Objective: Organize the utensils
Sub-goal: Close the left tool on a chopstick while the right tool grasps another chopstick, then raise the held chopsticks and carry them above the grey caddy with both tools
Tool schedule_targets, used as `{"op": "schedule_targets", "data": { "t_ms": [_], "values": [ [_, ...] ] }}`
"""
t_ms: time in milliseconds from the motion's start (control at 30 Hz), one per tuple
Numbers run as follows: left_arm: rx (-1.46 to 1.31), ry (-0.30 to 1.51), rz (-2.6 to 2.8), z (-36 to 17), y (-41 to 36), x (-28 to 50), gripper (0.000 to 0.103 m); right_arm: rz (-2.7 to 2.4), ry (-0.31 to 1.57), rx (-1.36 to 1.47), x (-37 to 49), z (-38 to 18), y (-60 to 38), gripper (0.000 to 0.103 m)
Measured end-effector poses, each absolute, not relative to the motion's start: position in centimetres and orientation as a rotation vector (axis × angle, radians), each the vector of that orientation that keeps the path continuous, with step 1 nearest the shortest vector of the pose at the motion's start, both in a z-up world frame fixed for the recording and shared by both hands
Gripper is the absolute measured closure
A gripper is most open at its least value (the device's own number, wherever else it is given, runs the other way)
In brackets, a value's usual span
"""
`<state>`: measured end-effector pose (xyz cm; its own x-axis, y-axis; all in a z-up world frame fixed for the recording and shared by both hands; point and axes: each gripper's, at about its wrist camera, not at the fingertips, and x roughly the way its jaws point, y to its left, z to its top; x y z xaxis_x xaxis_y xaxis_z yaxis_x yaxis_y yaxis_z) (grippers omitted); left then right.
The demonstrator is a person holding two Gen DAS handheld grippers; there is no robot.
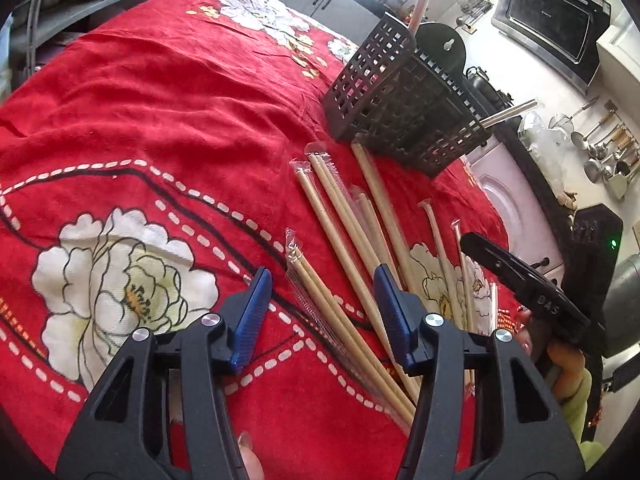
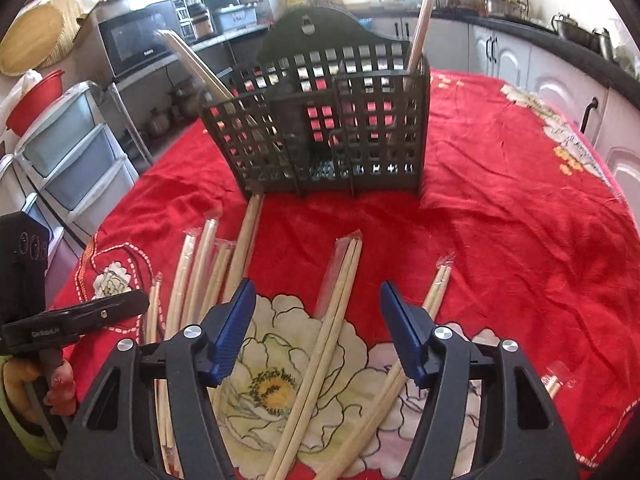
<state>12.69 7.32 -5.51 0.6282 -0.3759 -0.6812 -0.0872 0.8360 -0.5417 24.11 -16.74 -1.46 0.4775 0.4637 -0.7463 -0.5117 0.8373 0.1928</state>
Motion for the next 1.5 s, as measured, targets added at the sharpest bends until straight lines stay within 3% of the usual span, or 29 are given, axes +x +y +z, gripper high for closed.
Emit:
{"op": "schedule_targets", "data": {
  "t_ms": [167,233,533,633,767,867,1500],
  "values": [
    [-0.551,0.897,-0.154,-5.7,7.2,13.7,0.070,0.597,0.954,-0.053,26.1,-2.4,-15.9,0.045],
    [-0.545,0.902,-0.132,-5.9,7.4,14.0,0.081,0.592,0.970,-0.050,26.9,-2.7,-15.7,0.046],
    [-0.554,0.892,-0.115,-6.3,8.2,14.6,0.094,0.557,1.028,-0.076,29.8,-3.8,-13.9,0.053],
    [-0.570,0.890,-0.120,-6.4,8.6,14.7,0.098,0.536,1.040,-0.081,30.5,-4.0,-13.6,0.062],
    [-0.581,0.884,-0.129,-6.3,8.8,14.6,0.099,0.516,1.050,-0.084,31.3,-3.9,-13.7,0.085],
    [-0.593,0.875,-0.147,-6.0,8.9,14.4,0.099,0.546,1.047,-0.044,31.5,-3.5,-14.3,0.092],
    [-0.501,0.685,-0.231,2.8,7.2,14.3,0.101,0.661,0.752,0.111,25.9,5.6,-19.2,0.093]
  ]
}}
